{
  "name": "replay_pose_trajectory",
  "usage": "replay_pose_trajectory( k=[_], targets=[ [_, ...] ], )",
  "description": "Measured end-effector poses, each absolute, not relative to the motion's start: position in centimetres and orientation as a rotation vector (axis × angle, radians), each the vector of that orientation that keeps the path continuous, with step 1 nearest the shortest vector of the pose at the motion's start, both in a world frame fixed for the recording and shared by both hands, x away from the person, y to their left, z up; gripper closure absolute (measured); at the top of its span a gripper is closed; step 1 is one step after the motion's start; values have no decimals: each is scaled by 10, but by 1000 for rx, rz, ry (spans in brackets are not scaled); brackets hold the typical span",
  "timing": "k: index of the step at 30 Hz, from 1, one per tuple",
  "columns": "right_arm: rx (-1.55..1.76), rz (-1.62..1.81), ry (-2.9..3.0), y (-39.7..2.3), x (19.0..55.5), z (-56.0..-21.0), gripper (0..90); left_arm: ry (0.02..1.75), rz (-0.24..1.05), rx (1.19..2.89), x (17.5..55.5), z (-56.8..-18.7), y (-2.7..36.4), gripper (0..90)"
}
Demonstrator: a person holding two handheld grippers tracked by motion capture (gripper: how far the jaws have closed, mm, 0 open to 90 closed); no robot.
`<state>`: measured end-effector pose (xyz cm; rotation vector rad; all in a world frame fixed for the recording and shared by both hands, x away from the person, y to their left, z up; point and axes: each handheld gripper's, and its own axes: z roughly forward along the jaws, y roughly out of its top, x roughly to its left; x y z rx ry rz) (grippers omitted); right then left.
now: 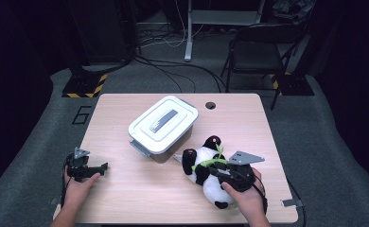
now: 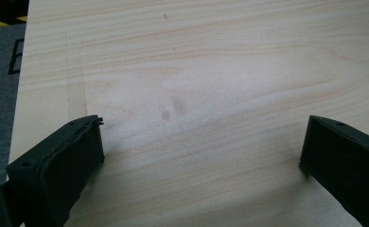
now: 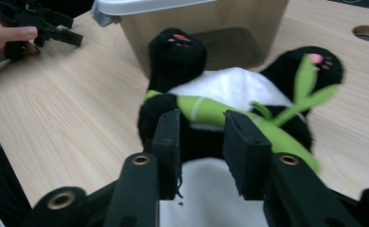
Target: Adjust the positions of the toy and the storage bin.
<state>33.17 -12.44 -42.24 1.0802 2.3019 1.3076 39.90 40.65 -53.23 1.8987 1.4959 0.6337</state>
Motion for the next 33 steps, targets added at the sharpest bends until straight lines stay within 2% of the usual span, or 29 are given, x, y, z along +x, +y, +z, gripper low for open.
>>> replay_pose_trajectory(
  k=[3,11,16,21,33],
  targets=[
    [1057,1290,2318,-114,331,-425,631,1496,633,1898,399,-532,406,0],
    [1033,1133,2310,-80,328,-441,504,1494,633,1900,399,-532,406,0],
    [1005,1073,2269,-77,326,-450,609,1494,633,1900,399,-532,406,0],
    [998,1068,2283,-81,329,-451,756,1494,633,1900,399,-532,406,0],
    [1044,1083,2172,-113,335,-428,791,1494,633,1900,399,-532,406,0]
  ],
)
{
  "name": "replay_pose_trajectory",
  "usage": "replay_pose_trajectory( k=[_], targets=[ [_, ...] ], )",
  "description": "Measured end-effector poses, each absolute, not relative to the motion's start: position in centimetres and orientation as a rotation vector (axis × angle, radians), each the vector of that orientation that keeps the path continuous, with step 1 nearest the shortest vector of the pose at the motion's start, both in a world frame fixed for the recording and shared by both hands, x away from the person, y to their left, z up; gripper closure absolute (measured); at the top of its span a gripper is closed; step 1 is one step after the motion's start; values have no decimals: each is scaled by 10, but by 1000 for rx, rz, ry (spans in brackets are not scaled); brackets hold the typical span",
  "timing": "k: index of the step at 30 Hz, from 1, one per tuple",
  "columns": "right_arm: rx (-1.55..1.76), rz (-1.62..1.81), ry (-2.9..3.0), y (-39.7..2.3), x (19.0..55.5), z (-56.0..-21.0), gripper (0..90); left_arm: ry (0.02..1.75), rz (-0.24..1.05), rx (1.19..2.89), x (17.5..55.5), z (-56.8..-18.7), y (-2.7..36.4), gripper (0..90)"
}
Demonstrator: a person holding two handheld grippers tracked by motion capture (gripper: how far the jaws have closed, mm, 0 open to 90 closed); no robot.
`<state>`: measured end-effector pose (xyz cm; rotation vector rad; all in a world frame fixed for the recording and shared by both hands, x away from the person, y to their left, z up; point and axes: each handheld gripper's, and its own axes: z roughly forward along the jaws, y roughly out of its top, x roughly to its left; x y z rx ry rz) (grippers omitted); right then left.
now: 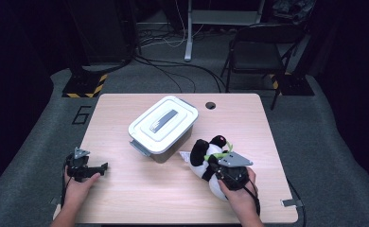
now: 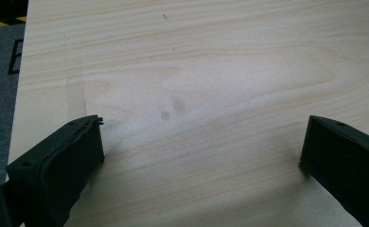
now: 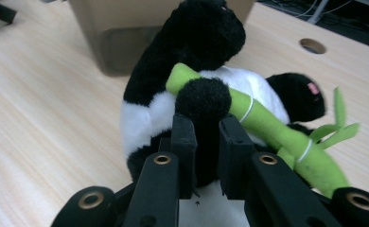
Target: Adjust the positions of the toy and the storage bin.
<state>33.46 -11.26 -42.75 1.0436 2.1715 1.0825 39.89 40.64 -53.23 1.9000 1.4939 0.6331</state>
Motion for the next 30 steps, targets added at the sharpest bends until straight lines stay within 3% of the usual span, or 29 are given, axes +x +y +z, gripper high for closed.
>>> replay_pose_trajectory(
  k=[13,24,30],
  targets=[
    [1085,997,2058,-151,348,-406,784,1491,633,1901,399,-532,407,3],
    [1157,996,2059,-170,350,-429,767,1489,631,1901,399,-532,406,5],
    [1163,1096,2118,-167,351,-438,721,1457,622,1913,396,-528,407,161]
  ],
)
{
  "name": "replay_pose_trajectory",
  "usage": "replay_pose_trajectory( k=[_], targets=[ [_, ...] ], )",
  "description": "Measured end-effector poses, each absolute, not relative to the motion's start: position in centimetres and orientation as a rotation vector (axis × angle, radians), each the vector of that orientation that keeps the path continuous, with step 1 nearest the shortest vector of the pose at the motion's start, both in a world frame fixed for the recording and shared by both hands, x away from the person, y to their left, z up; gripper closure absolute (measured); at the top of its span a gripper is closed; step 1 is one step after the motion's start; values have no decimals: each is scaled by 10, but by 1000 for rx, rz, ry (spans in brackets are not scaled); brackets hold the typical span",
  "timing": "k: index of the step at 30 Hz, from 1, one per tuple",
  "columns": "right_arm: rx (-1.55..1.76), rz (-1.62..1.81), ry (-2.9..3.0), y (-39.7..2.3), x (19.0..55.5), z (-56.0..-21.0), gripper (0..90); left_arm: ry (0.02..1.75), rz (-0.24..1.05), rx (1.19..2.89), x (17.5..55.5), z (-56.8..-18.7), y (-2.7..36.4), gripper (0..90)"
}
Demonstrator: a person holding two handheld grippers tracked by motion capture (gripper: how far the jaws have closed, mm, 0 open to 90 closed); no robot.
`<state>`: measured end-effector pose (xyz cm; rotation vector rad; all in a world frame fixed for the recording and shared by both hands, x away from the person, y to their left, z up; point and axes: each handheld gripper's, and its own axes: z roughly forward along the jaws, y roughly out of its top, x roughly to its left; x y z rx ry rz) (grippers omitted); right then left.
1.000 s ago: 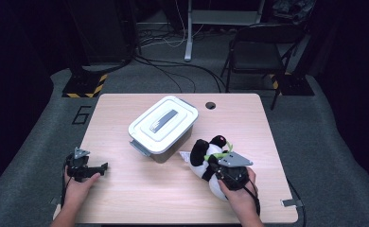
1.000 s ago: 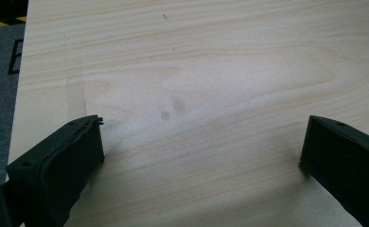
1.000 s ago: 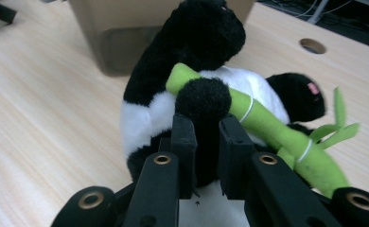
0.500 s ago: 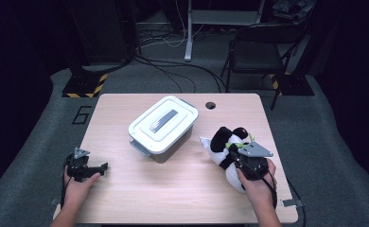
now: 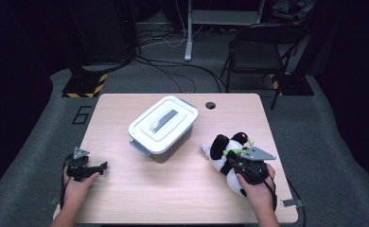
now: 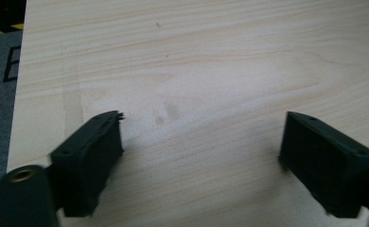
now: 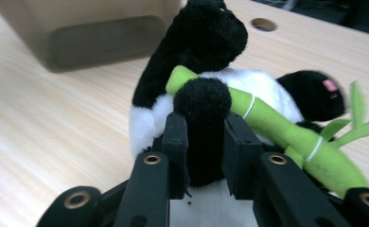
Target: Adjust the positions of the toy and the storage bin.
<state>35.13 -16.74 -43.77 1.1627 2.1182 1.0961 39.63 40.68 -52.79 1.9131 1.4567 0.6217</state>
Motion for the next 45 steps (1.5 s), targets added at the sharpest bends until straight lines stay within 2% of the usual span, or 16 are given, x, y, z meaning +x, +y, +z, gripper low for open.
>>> replay_pose_trajectory(
  k=[2,5,14,15,22,24,38,45],
  targets=[
    [1158,1115,2138,-165,351,-439,702,1456,622,1910,397,-528,406,174],
    [1158,1142,2156,-164,351,-441,668,1448,614,1918,397,-525,407,283],
    [1091,1247,2258,-171,354,-446,631,1401,505,1936,396,-504,397,397],
    [1078,1269,2256,-174,354,-447,622,1382,500,1924,396,-500,395,432],
    [1083,1320,2235,-178,352,-445,580,1274,430,1874,402,-456,376,468],
    [1064,1327,2217,-178,349,-443,562,1223,450,1884,406,-439,365,478],
    [1031,1341,2193,-173,344,-442,549,1085,442,1900,421,-396,324,520],
    [1056,1340,2195,-175,345,-446,549,1004,428,1950,434,-383,291,550]
  ],
)
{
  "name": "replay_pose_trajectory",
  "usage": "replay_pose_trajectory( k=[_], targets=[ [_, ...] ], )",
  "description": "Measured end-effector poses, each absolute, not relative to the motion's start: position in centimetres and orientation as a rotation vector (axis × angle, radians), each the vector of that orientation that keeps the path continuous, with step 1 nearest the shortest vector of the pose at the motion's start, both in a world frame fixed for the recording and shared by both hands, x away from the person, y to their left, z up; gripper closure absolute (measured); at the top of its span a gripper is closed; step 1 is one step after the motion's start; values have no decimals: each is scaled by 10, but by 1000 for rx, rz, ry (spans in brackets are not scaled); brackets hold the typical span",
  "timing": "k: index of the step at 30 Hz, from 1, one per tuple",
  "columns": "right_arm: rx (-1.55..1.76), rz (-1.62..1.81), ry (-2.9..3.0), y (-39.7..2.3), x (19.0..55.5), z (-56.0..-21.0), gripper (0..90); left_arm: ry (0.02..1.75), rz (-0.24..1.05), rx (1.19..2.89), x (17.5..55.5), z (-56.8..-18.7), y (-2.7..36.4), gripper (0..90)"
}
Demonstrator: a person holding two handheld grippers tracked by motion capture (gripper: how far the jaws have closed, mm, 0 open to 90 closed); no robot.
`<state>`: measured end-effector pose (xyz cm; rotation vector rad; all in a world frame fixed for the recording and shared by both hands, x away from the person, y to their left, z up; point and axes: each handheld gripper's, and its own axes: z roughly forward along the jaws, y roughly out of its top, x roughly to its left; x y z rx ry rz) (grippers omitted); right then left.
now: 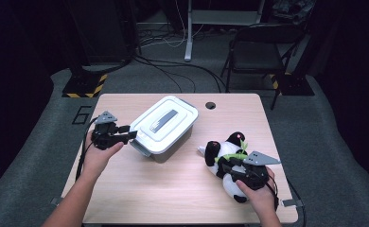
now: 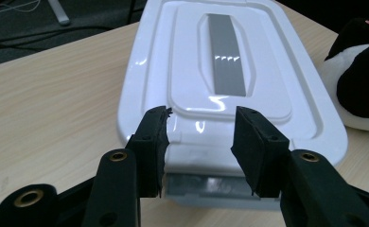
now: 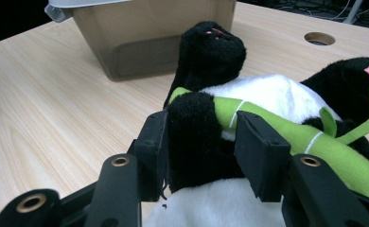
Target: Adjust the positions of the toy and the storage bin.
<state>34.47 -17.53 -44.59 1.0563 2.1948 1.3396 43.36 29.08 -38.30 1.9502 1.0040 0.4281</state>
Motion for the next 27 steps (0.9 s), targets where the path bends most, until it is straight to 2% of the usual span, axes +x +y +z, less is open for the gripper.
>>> replay_pose_trajectory(
  k=[12,19,27],
  targets=[
    [1068,1339,2199,-173,346,-449,544,996,386,1996,468,-394,246,526],
    [1078,1342,2197,-174,346,-450,541,998,373,1955,476,-400,234,515],
    [1076,1344,2196,-175,347,-451,539,970,436,1978,476,-403,220,526]
  ],
)
